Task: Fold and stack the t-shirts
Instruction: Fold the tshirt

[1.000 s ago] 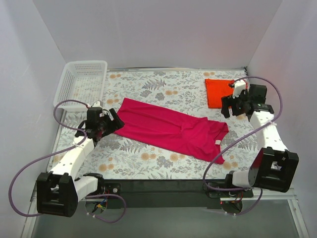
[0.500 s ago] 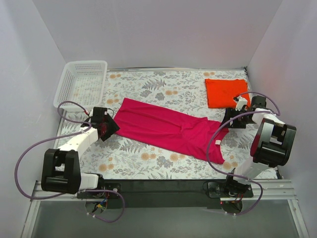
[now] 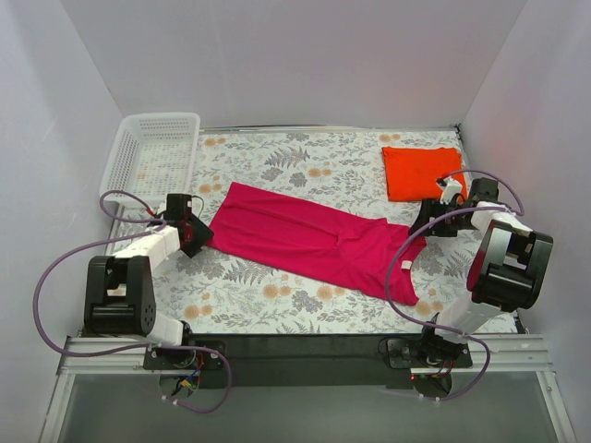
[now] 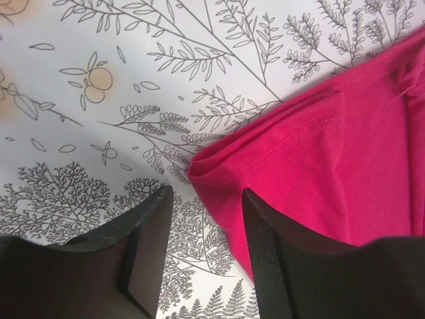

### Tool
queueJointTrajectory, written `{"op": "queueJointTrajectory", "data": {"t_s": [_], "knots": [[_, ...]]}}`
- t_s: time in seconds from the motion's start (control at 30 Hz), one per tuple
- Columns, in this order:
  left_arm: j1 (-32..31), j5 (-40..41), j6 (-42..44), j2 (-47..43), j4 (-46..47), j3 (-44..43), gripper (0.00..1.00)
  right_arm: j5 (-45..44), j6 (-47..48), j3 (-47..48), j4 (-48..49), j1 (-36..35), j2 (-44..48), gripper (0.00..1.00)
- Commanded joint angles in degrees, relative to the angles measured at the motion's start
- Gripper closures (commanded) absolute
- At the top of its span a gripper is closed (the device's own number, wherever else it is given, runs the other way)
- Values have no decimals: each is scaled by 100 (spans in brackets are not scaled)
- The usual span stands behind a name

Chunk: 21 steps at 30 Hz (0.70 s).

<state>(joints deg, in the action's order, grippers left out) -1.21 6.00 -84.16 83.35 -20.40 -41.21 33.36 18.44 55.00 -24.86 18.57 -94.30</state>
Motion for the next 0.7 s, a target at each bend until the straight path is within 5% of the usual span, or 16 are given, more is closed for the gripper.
{"op": "queueJointTrajectory", "data": {"t_s": [0.0, 0.3, 0.53, 0.67], "knots": [[16, -2, -223, 137, 106, -106, 57, 241, 99, 28, 140, 77, 70, 34], [25, 305, -329, 129, -77, -71, 100, 390, 230, -42, 113, 138, 158, 34], [104, 481, -759, -960, -648, 412, 100, 539, 485, -25, -168, 138, 359, 34], [718, 140, -935, -1838, -1096, 658, 100, 583, 556, 1, -247, 130, 492, 34]]}}
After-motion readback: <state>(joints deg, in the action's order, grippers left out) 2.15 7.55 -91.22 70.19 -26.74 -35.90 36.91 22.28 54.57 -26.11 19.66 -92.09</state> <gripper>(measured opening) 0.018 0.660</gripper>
